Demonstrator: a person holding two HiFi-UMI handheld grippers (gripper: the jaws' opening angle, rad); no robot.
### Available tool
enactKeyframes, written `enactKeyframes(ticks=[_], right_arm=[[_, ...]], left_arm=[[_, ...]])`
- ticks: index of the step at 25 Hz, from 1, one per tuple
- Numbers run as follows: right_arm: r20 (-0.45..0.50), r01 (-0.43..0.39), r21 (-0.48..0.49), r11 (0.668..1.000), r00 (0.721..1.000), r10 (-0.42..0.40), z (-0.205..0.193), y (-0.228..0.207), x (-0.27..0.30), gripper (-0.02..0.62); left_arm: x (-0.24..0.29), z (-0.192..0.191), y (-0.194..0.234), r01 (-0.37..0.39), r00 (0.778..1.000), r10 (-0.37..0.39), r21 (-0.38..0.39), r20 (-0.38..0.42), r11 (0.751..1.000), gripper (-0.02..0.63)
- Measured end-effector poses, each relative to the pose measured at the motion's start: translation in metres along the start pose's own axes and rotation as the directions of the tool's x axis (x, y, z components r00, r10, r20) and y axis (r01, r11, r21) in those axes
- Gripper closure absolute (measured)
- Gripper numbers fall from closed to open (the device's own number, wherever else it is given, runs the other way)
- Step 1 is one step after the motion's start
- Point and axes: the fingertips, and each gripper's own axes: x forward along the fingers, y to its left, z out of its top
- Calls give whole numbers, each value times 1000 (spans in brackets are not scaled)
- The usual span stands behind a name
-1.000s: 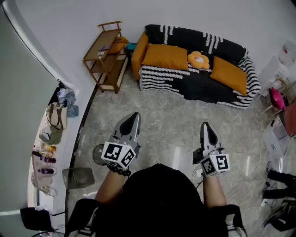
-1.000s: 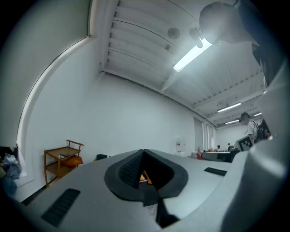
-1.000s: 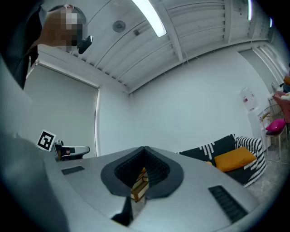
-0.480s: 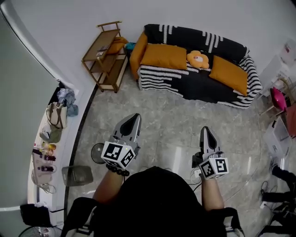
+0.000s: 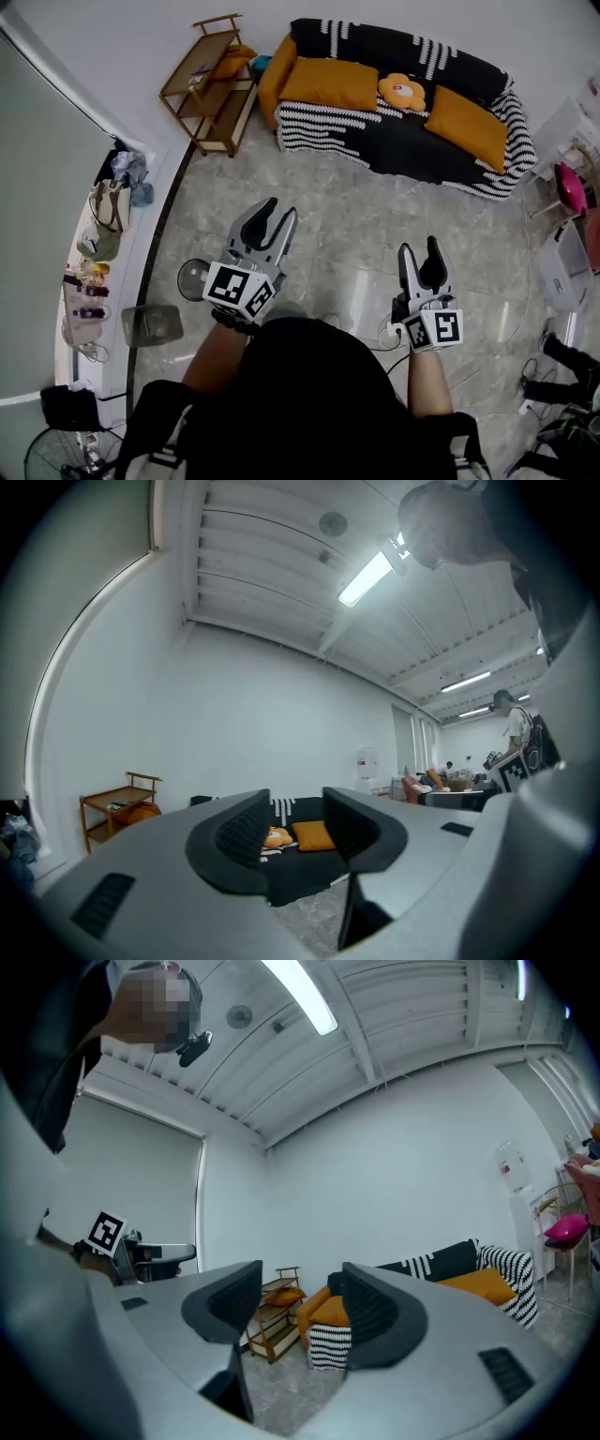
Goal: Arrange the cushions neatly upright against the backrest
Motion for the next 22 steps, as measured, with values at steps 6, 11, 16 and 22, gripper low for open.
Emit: enactKeyframes(ticks=[6, 11, 16, 22], right_arm=[[-17, 15, -27, 1000, 1000, -16, -10, -12, 4, 279], [-26, 28, -37, 999, 999, -29, -18, -10, 35, 279], [-34, 58, -36, 998, 998, -59, -23, -16, 83, 279], [-30, 71, -46, 996, 997, -72, -15, -13, 161, 279]], left_arm=[[9, -5, -5, -17, 1000, 17, 28, -2, 999, 287], [26, -8, 23, -6, 1000, 6, 28, 6, 1000, 276], [59, -13, 74, -16, 999, 18, -61, 38, 998, 270], [100, 7, 146, -18, 996, 24, -72, 83, 997, 262]])
